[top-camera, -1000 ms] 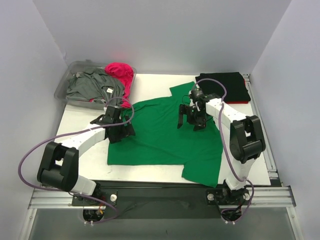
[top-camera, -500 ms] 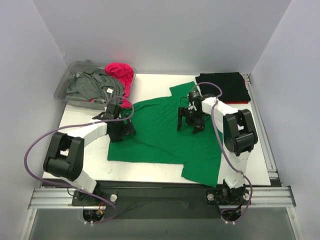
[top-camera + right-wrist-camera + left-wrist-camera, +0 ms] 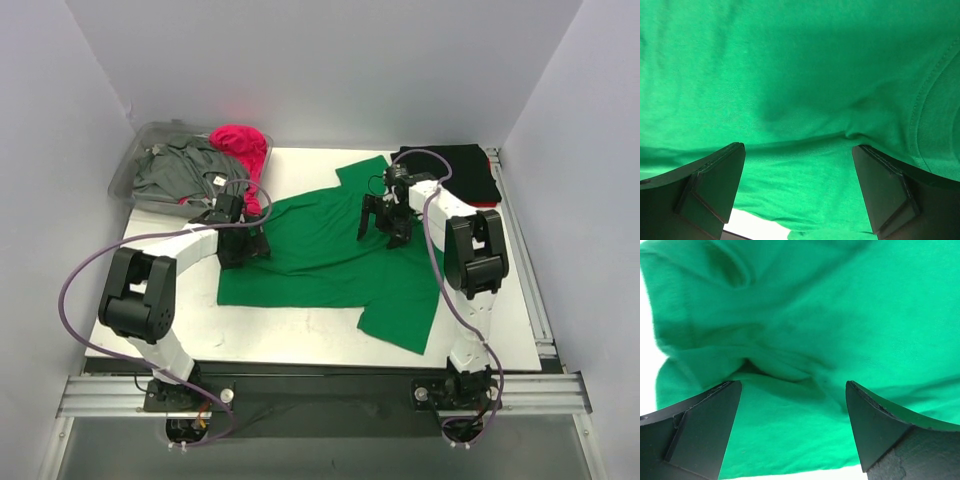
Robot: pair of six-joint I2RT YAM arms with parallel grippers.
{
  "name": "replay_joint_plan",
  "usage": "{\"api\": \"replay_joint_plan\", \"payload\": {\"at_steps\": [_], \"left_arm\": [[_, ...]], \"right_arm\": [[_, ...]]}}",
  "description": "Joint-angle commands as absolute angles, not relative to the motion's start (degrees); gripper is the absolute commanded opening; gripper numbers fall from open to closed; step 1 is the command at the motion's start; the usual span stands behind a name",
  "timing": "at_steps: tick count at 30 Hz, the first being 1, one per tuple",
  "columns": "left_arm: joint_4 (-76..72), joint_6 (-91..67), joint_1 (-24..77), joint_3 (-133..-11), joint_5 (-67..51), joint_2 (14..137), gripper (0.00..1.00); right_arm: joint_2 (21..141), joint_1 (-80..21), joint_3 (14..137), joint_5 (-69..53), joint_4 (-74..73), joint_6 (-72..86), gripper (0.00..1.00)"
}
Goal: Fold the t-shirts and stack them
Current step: Flatten out the tshirt
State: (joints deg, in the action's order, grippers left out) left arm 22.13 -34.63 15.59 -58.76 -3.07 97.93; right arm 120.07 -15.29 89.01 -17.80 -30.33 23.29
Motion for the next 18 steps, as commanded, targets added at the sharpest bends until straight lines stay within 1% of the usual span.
{"api": "replay_joint_plan", "payload": {"at_steps": [1,5,6,10,15,16,18], "left_arm": [[24.7,-33.0,15.9,-58.9,2.3,93.6,0.97],[35.9,-39.9,17.3,-54.5,15.7,85.8,0.97],[37.8,-43.1,17.6,-53.1,17.4,82.6,0.97],[43.7,-49.0,18.5,-44.1,20.1,74.7,0.97],[49.9,-55.2,19.2,-39.9,21.4,69.8,0.93],[50.4,-55.7,19.2,-39.6,21.6,69.4,0.91],[49.4,-56.5,19.1,-38.2,21.4,68.3,0.89]], "right_arm": [[120.6,-15.3,92.1,-19.9,-31.6,22.7,0.94],[119.9,-15.9,94.2,-18.5,-33.3,20.7,0.93],[119.4,-16.0,95.0,-18.2,-33.7,20.7,0.94],[117.6,-16.1,94.7,-17.8,-34.5,20.7,0.94],[115.2,-16.1,93.9,-18.5,-35.1,21.1,0.93],[114.9,-16.2,93.7,-18.8,-35.1,21.1,0.93],[114.1,-16.2,93.5,-19.8,-35.2,21.3,0.93]]}}
